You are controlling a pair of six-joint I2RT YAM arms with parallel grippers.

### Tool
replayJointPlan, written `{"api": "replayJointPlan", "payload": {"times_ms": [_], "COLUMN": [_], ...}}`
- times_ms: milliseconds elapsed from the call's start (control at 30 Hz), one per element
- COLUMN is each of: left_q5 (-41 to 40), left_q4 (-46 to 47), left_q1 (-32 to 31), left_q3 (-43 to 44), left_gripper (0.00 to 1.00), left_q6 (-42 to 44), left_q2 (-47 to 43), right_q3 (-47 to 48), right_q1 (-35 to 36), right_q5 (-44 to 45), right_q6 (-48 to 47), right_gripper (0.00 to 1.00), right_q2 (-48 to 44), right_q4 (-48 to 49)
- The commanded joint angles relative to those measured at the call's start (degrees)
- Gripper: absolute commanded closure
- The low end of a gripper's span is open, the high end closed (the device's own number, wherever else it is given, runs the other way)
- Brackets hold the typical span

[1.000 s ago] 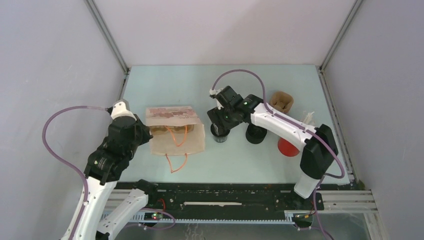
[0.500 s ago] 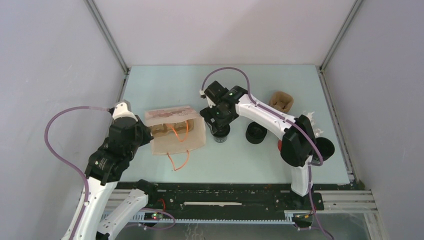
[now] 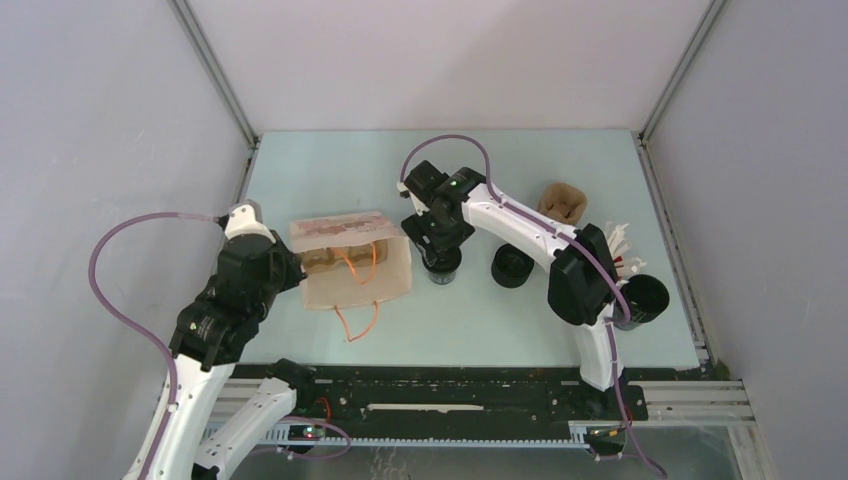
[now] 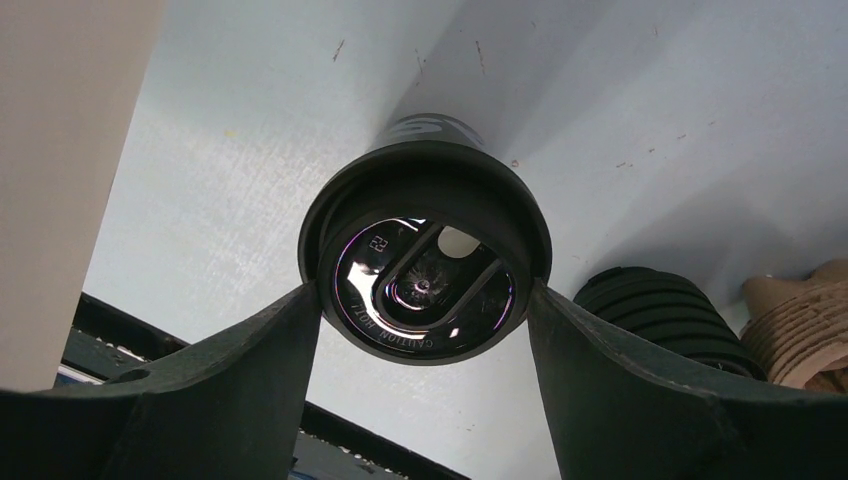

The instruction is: Pack the takeout coffee

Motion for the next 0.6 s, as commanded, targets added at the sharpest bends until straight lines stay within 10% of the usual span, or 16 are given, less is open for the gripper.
{"api": "replayJointPlan", "payload": {"times_ms": [0, 267, 567], "left_q5": [-0.54, -0.28, 2.66], "left_q4": [1.78, 1.74, 3.09], "left_q1": [0.41, 0.41, 0.36], "left_q3": [-1.61, -1.75, -2.61], "left_gripper": [1.0, 1.0, 1.0], "left_q6": [1.13, 1.17, 1.96], "left_q2": [-0.81, -1.11, -1.11], "right_q3": [2.53, 2.61, -3.1], "right_q1": [-0.26, -0.25, -0.98], "right_q5": [0.71, 1.89, 3.74], "right_q6": [-0.96, -0.94, 0.03], "right_gripper": [0.18, 0.21, 0.5], "right_q2": [0.72, 1.82, -6.32], "right_q4": [-1.36, -1.49, 3.43]}}
